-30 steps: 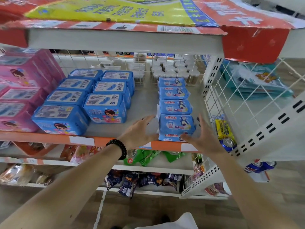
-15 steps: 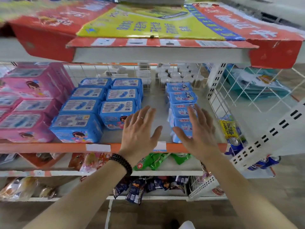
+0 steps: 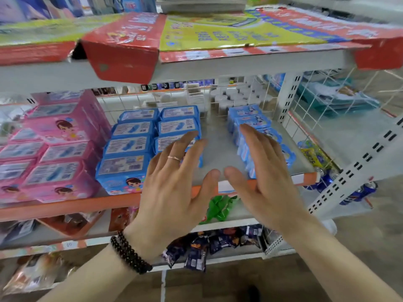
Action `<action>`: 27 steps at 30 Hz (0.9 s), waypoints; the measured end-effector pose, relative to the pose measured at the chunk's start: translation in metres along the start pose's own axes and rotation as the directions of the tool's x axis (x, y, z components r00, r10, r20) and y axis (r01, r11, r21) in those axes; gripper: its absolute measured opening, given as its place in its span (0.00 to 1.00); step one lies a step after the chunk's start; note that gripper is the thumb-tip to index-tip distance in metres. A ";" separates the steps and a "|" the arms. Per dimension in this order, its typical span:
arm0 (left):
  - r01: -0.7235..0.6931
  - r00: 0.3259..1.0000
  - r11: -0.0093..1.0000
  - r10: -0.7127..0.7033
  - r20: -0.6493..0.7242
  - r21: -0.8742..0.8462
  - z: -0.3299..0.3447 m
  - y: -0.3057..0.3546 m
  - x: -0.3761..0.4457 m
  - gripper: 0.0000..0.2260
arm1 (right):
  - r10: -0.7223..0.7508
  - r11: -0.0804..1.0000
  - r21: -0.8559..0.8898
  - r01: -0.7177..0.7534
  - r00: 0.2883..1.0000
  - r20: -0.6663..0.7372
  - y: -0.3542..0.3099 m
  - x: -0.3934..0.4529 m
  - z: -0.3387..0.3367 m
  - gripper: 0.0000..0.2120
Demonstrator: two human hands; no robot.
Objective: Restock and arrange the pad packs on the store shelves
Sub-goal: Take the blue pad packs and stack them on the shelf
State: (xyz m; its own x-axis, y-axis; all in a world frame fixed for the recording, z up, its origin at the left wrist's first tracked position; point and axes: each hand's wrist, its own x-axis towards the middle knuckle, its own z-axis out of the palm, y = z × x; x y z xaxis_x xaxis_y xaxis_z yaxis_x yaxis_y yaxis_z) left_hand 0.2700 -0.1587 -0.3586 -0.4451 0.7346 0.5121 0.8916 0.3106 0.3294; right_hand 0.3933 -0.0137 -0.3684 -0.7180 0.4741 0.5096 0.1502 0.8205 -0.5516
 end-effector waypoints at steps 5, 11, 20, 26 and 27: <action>-0.015 0.999 0.999 0.016 -0.045 0.040 -0.032 0.006 -0.001 0.27 | -0.049 0.998 0.024 0.050 0.998 -0.027 -0.031 -0.021 -0.018 0.36; -0.072 0.979 0.990 0.094 -0.181 0.124 -0.074 0.010 0.013 0.22 | -0.248 0.968 -0.045 0.245 0.965 -0.089 -0.040 0.000 -0.046 0.36; -0.049 0.954 0.963 0.124 -0.273 0.265 -0.140 0.055 0.031 0.22 | -0.485 0.872 -0.054 0.486 0.846 -0.221 -0.071 0.050 -0.115 0.27; -0.071 0.929 0.927 0.196 -0.313 0.368 -0.164 0.070 0.053 0.22 | -0.494 0.870 -0.114 0.481 0.848 -0.192 -0.087 0.083 -0.143 0.29; -0.077 0.927 0.917 0.211 -0.311 0.391 -0.167 0.068 0.057 0.22 | -0.498 0.867 -0.130 0.482 0.848 -0.179 -0.090 0.088 -0.146 0.29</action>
State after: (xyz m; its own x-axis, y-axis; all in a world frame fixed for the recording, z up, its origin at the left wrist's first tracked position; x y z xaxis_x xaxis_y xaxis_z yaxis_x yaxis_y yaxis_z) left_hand 0.2914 -0.1961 -0.1740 -0.2503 0.5583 0.7910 0.8846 0.4639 -0.0475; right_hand 0.4155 0.0007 -0.1771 -0.5623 0.0507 0.8254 -0.1273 0.9809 -0.1470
